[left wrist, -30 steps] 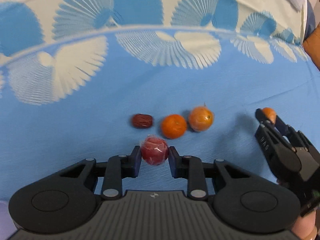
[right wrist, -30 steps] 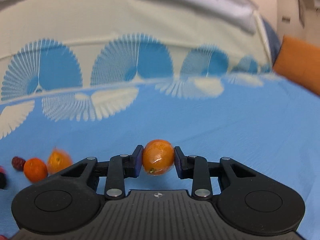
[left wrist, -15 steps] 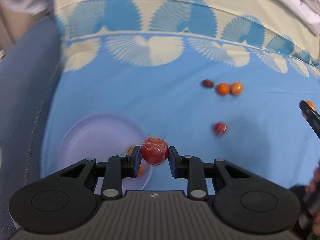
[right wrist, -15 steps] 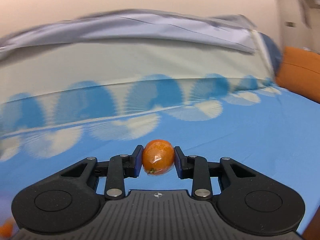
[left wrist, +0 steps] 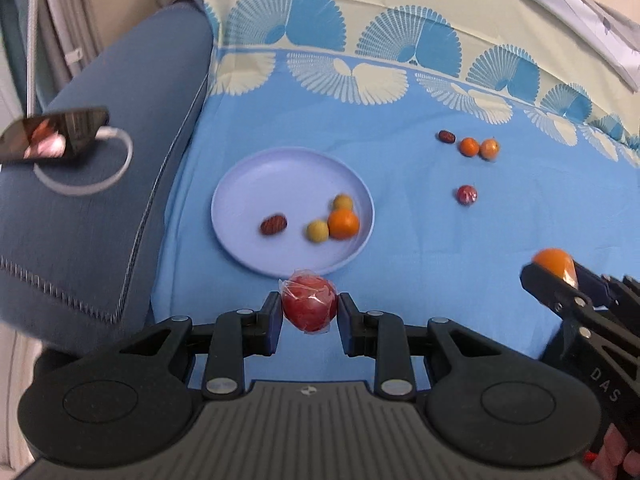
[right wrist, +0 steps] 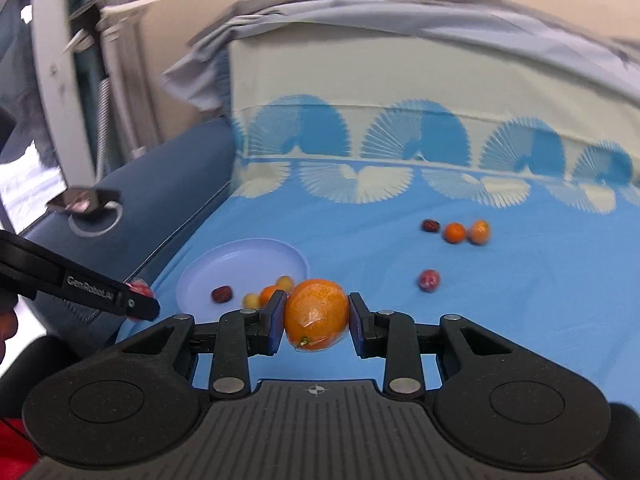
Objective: Organize fruits
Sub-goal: 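Carry the mandarin and wrapped red fruit over the lavender plate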
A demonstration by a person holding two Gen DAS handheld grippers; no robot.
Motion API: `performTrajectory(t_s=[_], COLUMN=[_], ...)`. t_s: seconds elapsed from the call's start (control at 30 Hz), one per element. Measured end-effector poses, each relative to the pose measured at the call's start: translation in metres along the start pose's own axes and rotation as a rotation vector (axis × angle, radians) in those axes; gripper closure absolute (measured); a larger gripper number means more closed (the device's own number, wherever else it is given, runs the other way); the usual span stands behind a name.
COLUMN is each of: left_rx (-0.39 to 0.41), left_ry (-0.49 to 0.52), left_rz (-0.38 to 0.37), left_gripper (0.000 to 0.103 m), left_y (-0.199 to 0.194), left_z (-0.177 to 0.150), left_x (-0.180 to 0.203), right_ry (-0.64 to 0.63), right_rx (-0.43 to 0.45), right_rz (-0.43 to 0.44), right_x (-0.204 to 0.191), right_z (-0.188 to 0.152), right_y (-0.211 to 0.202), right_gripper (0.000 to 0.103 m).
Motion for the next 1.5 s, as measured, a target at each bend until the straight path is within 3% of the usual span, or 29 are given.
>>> performTrajectory(t_s=[0.5,0.7,0.93,1.5], left_rx=[0.087,0.074,0.122,0.09], left_ry=[-0.035,-0.016,-0.008,-0.015], left_rz=[-0.046,-0.065,-0.069,-0.056], left_gripper=[0.071,0.071,0.071,0.071], left_y=[-0.018,-0.014,-0.022,-0.011], left_z=[-0.005,0.01,0.028,0.033], left_x=[-0.02,-0.02,-0.016,-0.024], right_ry=[-0.111,-0.089,-0.067,-0.057], right_rx=[0.004,0.03,0.04,0.018], right_rz=[-0.044,-0.059,-0.069,-0.056], right_x=[-0.029,-0.028,-0.024,-0.025], right_z=[0.002,0.017,0.019,0.015], right_y=[-0.007,-0.006,-0.012,0.0], right_gripper=[0.069,0.069,0.069,0.069])
Point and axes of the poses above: each gripper's, at about its wrist camera, not at the fingertips, and y roughly the way its jaws point, x to its right, z to its top, the point moved 1 cm from there along y, roughly the way its jaws point, and after that the axes turned 4 degrees about y, right-handed, at the moved point
